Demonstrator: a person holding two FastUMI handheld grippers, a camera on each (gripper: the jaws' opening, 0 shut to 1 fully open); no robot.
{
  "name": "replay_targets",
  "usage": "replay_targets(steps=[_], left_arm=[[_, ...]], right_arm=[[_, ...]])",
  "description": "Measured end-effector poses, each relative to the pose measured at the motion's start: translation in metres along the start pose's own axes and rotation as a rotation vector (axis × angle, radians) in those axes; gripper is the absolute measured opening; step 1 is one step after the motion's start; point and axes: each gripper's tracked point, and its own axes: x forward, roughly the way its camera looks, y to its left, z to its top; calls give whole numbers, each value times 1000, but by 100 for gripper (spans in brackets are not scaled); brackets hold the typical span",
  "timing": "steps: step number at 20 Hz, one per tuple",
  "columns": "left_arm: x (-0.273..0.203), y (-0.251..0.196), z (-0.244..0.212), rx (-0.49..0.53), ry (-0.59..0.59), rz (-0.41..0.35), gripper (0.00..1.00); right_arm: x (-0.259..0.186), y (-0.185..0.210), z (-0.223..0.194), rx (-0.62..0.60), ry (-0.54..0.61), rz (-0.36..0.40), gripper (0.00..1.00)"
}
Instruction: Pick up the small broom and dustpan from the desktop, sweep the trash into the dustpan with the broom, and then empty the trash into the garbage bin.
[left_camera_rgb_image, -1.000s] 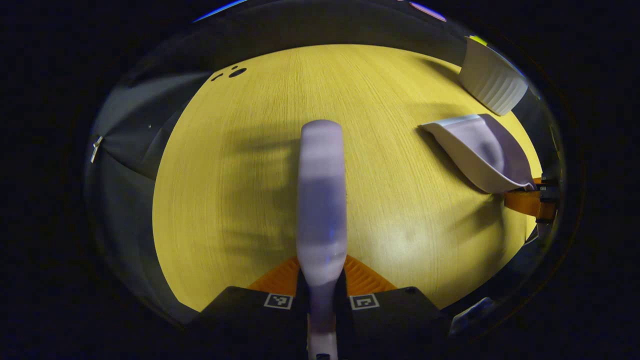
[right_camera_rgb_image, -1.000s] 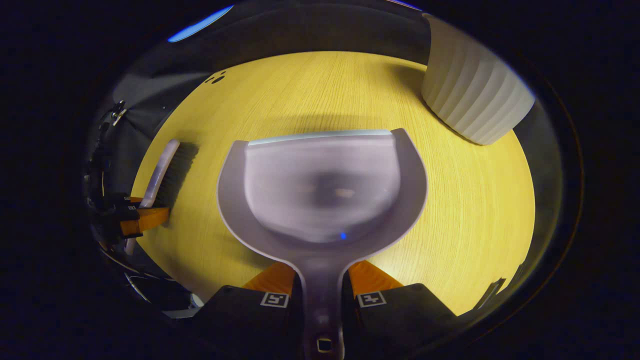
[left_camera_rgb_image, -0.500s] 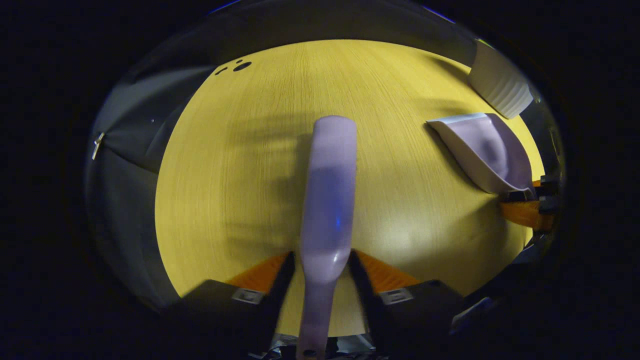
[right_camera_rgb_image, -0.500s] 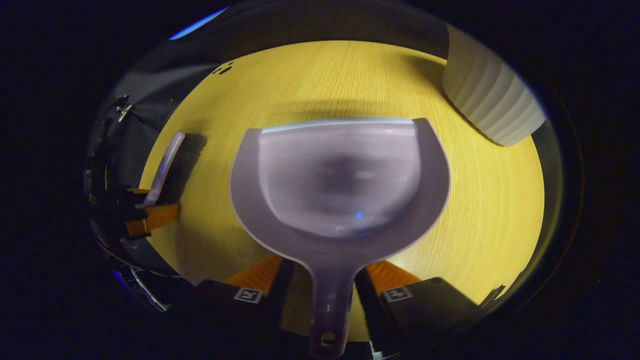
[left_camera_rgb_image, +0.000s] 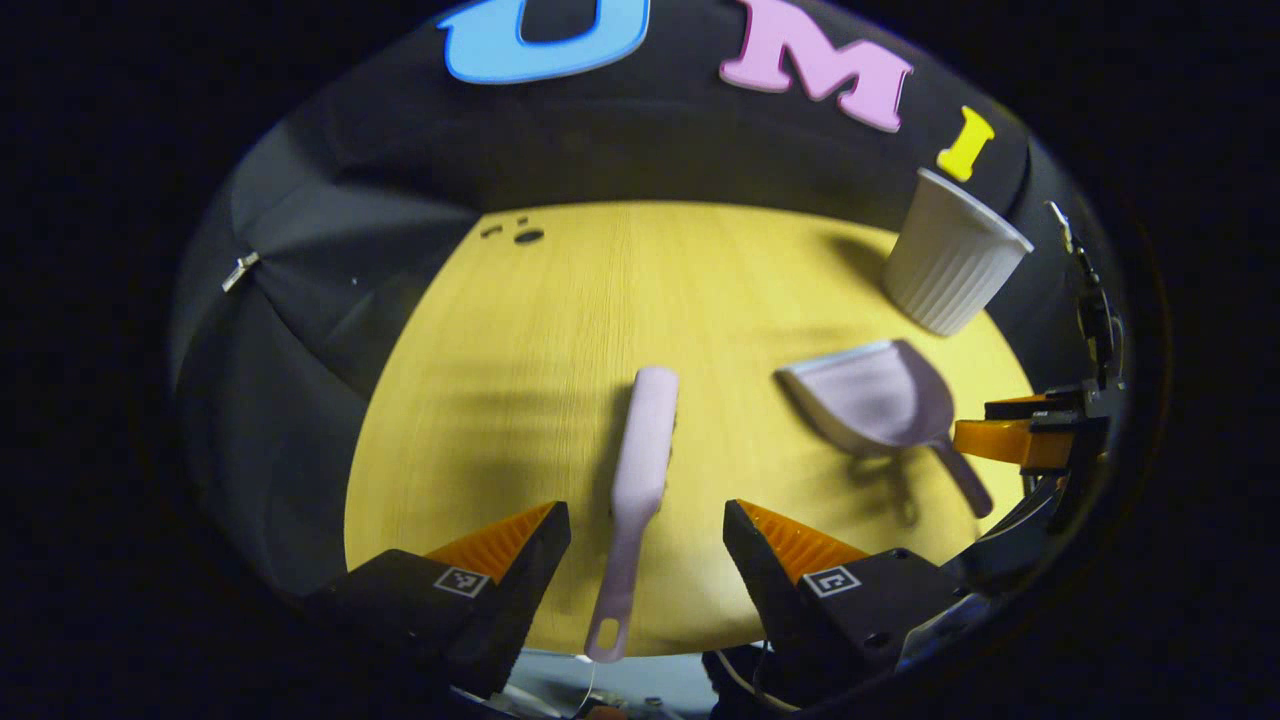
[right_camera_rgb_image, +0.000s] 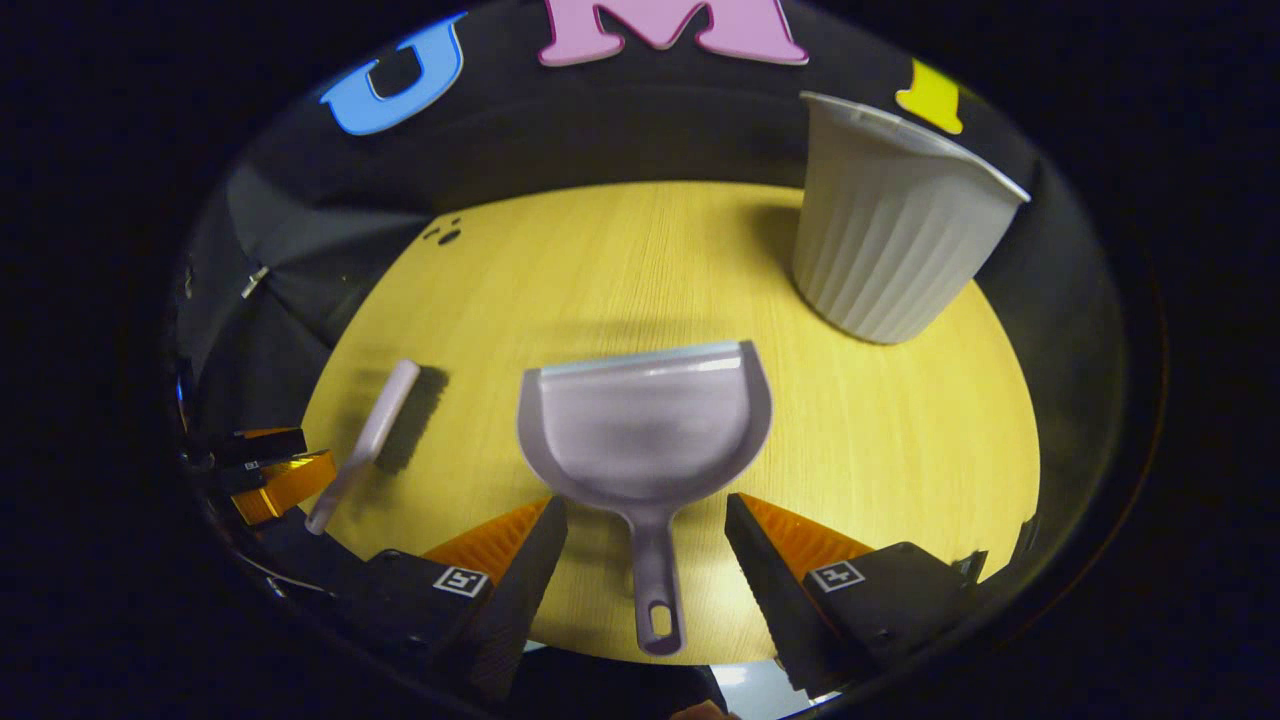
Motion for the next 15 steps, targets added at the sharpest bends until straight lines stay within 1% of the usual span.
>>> replay_targets(steps=[2,3,6,8,10,12,14,15], left_arm=[[-33,-3,19,-7,-141,-1,97],[-53,-4,32,-1,-223,5,97],[-114,-6,68,34,-463,39,97],[-151,-12,79,44,-589,36,96],[-185,-19,86,40,-673,41,96],[-208,-23,88,34,-744,40,96],[-224,-30,86,32,-799,31,96],[-226,-35,83,27,-805,25,96]], right_arm=[[-28,1,16,-14,-115,-34,99],[-48,3,27,-18,-177,-39,99],[-101,18,64,-15,-379,-36,99],[-143,28,85,-19,-522,-31,99],[-186,40,99,-38,-645,-25,99],[-215,53,104,-68,-747,-10,99],[-236,60,104,-110,-810,-3,99],[-239,56,100,-115,-823,-24,99]])
